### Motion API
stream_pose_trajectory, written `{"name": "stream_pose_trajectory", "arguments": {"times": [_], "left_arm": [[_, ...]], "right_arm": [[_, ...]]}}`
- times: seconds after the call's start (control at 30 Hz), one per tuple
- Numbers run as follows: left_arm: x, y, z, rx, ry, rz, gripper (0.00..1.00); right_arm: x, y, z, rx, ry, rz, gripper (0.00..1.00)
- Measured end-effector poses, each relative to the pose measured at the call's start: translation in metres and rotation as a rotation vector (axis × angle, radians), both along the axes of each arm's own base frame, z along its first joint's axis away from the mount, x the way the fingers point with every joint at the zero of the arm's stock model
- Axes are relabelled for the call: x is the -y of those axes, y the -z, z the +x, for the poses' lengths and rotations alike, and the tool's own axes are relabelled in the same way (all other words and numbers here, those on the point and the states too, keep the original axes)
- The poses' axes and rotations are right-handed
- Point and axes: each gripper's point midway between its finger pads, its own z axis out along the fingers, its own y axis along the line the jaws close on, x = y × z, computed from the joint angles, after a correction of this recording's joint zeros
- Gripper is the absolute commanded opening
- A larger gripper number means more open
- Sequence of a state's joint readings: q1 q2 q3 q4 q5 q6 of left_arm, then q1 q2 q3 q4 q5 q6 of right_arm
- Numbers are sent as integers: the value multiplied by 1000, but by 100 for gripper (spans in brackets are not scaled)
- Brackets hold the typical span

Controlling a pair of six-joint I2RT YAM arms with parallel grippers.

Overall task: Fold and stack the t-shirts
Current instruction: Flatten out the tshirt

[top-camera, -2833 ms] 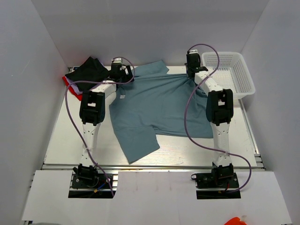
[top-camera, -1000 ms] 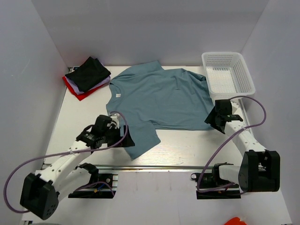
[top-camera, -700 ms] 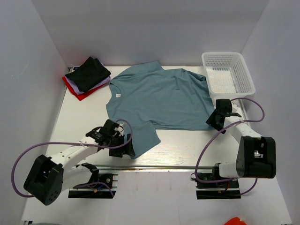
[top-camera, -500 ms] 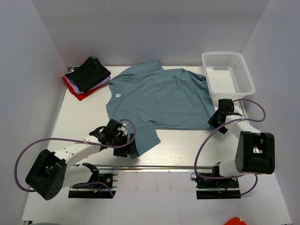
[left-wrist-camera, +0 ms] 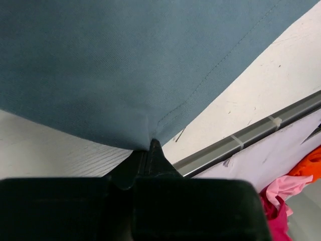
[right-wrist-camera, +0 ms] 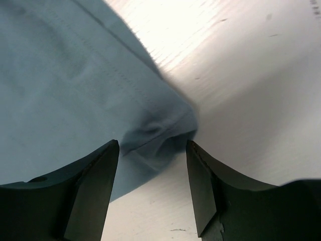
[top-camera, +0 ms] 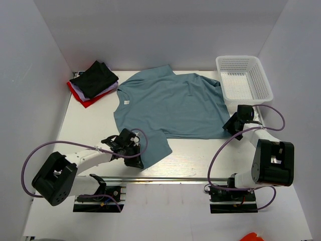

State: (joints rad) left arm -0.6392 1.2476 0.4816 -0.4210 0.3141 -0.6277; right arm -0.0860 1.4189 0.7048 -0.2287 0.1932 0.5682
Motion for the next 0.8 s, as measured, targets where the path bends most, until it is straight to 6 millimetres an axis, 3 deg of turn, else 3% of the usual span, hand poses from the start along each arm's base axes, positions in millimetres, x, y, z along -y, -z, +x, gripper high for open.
{"name": "stream_pose_trajectory", "arguments": {"times": [0.17, 0.33, 0.6, 0.63, 0.77, 0.8], "left_arm": [[-1, 0, 2, 7, -7, 12, 0], [-6, -1, 7, 40, -26, 37, 0], [-15, -2, 12, 80, -49, 83, 0], [-16, -2, 13, 81, -51, 86, 0], [-17, -2, 14, 87, -57, 97, 0], [-18, -2, 15, 90, -59, 102, 0]], "right_arm": [[-11, -5, 3, 23, -57, 47, 65], [-9, -18, 6, 67, -56, 40, 66], [-2, -2, 2, 14, -24, 37, 61], [-2, 2, 2, 1, -22, 39, 57], [0, 10, 1, -21, -10, 34, 24], [0, 11, 1, -21, -8, 34, 21]]}}
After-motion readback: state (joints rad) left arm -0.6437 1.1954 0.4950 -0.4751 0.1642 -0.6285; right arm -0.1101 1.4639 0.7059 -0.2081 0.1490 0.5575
